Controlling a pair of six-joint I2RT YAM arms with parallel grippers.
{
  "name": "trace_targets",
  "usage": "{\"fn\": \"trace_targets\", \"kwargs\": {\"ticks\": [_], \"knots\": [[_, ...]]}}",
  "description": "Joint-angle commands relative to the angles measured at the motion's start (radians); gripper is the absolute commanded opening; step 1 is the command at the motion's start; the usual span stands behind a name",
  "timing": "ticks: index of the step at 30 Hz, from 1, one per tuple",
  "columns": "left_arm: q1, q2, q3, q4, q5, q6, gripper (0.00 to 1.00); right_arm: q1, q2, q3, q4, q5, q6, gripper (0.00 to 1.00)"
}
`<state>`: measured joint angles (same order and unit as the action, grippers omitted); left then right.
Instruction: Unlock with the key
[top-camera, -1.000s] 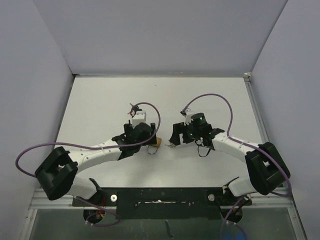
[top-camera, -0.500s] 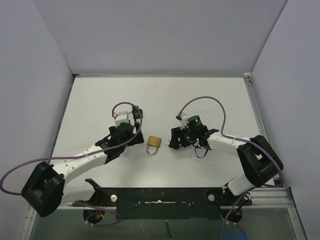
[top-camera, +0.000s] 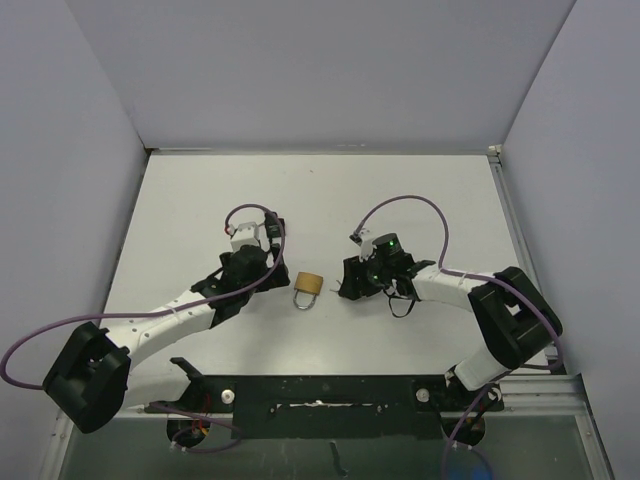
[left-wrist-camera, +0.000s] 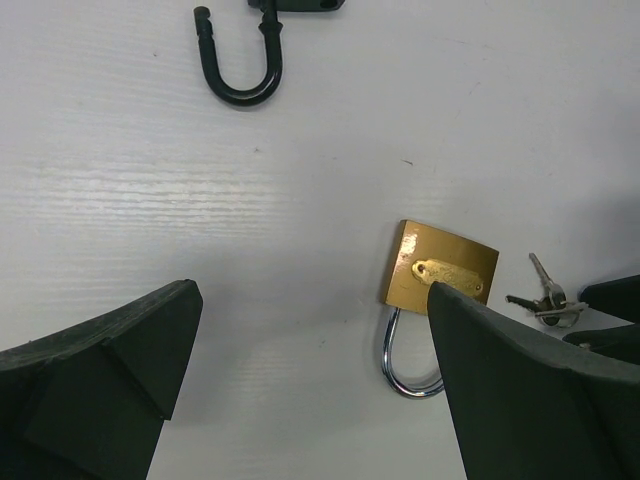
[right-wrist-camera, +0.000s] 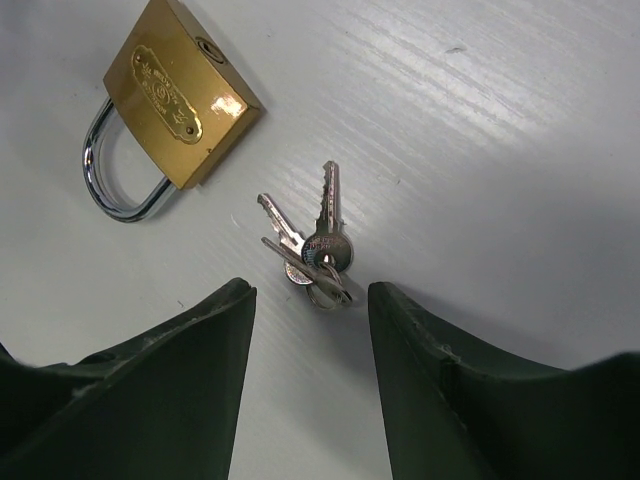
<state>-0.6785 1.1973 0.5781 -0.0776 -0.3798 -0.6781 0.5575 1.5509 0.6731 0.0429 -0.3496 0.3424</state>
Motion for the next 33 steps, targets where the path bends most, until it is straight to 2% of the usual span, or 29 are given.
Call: {"fn": "trace_targets", "kwargs": {"ticks": [1,14,33], "knots": [[0.008,0.005,0.005,0.058,0.003,-0.015,0.98,0.005,0.008,-0.001,0.057,-0.022,-0.016,0.49],[0.007,0.023,0.000,0.068,0.005,-0.020,0.98,0.015,0.001,-0.021,0.071,-0.046,-0.006,0.36],[0.007,0.028,-0.006,0.076,0.003,-0.023,0.98,0.026,0.024,-0.017,0.094,-0.029,-0.003,0.28]]}}
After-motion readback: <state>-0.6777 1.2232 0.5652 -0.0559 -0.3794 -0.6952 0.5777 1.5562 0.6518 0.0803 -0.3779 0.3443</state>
